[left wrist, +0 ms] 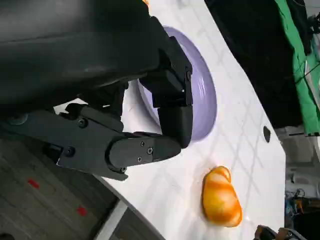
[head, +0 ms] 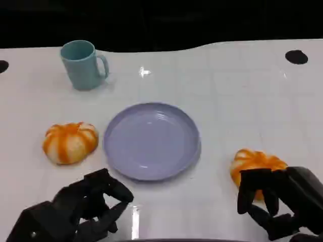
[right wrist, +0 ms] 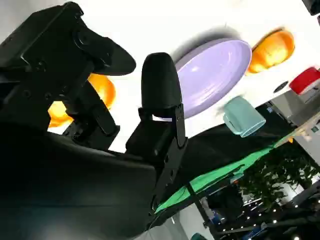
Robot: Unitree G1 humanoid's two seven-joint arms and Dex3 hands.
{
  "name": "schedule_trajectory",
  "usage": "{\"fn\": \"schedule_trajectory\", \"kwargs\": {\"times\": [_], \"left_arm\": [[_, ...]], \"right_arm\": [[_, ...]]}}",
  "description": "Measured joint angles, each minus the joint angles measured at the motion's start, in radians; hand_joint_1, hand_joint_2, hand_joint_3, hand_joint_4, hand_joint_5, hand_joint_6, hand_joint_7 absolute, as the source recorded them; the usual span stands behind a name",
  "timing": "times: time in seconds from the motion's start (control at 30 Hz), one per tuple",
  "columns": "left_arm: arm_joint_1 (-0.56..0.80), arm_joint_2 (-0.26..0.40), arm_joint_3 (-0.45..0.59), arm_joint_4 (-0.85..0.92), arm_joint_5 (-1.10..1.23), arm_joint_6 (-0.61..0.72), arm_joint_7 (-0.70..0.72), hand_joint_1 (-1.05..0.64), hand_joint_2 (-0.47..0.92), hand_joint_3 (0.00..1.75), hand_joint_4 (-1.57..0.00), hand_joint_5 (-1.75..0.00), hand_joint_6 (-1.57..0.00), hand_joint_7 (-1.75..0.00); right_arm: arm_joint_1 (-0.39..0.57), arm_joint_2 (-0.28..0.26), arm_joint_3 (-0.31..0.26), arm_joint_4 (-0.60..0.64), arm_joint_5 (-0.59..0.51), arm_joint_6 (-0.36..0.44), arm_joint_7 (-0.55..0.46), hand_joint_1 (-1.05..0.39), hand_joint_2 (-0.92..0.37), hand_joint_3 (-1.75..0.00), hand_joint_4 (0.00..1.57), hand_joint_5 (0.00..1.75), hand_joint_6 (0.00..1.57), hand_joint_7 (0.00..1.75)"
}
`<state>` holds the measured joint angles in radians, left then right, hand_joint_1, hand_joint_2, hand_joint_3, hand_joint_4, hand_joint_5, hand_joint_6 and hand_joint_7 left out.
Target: Grasp the bread from the table and place it into the plate.
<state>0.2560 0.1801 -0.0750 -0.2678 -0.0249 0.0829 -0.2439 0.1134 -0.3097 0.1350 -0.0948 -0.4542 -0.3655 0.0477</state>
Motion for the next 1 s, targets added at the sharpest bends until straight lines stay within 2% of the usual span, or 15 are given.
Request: {"fn": "schedule_trajectory", "kwargs": {"times": [0.77,1.0], "left_arm": [[-0.001,0.000,0.001,0.000,-0.002,-0.002,0.000,-0.35,0.92,0.47,-0.64,-1.75,-0.59,-1.35],[-0.001,0.000,0.002,0.000,-0.002,-0.002,0.000,-0.36,0.92,0.47,-0.65,-1.75,-0.59,-1.35]], "right_arm": [[0.000,0.001,0.000,-0.001,-0.010,0.003,0.000,-0.05,-0.24,-1.24,1.00,1.75,0.96,1.26],[0.000,0.002,0.000,0.001,0.001,-0.003,0.000,-0.06,-0.21,-1.31,0.95,1.74,0.96,1.09]]}}
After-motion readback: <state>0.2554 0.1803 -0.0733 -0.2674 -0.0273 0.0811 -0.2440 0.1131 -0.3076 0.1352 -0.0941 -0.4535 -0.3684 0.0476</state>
